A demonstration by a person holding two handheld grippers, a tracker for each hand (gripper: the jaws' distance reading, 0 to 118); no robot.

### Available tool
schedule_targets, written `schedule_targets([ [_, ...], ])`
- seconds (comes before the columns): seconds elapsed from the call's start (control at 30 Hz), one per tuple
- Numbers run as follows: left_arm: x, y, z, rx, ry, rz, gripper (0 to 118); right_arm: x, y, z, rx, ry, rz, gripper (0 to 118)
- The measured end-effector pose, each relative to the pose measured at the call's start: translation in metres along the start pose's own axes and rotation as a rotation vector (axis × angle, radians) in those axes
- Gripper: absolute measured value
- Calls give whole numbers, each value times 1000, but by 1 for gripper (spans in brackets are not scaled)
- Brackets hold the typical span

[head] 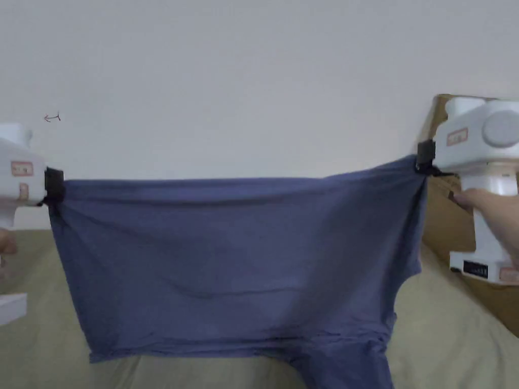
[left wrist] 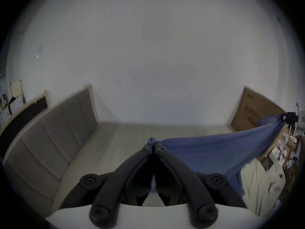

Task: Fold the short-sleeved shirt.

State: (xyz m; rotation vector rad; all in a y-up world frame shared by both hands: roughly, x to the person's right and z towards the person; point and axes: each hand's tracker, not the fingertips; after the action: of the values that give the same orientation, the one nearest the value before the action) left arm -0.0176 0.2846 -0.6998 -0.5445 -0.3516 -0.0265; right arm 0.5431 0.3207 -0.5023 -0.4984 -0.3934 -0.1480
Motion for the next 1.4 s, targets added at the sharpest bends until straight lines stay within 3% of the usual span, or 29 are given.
schedule_targets([
  [0.17, -22, -155, -25, -336, -40, 22, 0, 22, -189, -25, -361, 45, -31, 0],
  [0.3, -39, -271, 2, -572, -75, -19, 0, 37, -321, 10, -616, 60, 53, 0],
  [0.4, -53, -324, 39, -696, -118, 2, 0, 60, -378, 51, -698, 106, 28, 0],
  [0.53, -63, -358, 93, -754, -148, -32, 0, 75, -411, 114, -790, 161, 7, 0],
  [0.67, -68, -364, 135, -799, -172, 19, 0, 77, -426, 156, -862, 171, 75, 0],
  [0.8, -58, -378, 167, -856, -189, -118, 0, 76, -439, 179, -903, 171, 98, 0],
  [1.0, -62, -390, 189, -837, -170, -95, 0, 71, -444, 195, -906, 153, 78, 0],
  [1.03, -63, -391, 192, -830, -167, -84, 0, 71, -444, 196, -901, 141, 68, 3],
  [1.07, -63, -391, 194, -819, -167, -72, 2, 71, -445, 197, -898, 128, 57, 26],
  [1.1, -69, -391, 193, -803, -163, -62, 7, 70, -446, 198, -898, 111, 59, 58],
  [1.13, -70, -392, 195, -790, -162, -53, 30, 72, -447, 199, -899, 88, 71, 86],
  [1.17, -69, -393, 196, -789, -148, -56, 56, 72, -449, 200, -886, 72, 85, 104],
  [1.2, -70, -395, 196, -789, -136, -52, 80, 71, -449, 203, -858, 59, 94, 106],
  [1.23, -68, -399, 198, -791, -135, -46, 93, 71, -448, 205, -844, 55, 93, 106],
  [1.4, -62, -395, 211, -739, -165, 63, 93, 65, -436, 220, -780, 55, -51, 106],
])
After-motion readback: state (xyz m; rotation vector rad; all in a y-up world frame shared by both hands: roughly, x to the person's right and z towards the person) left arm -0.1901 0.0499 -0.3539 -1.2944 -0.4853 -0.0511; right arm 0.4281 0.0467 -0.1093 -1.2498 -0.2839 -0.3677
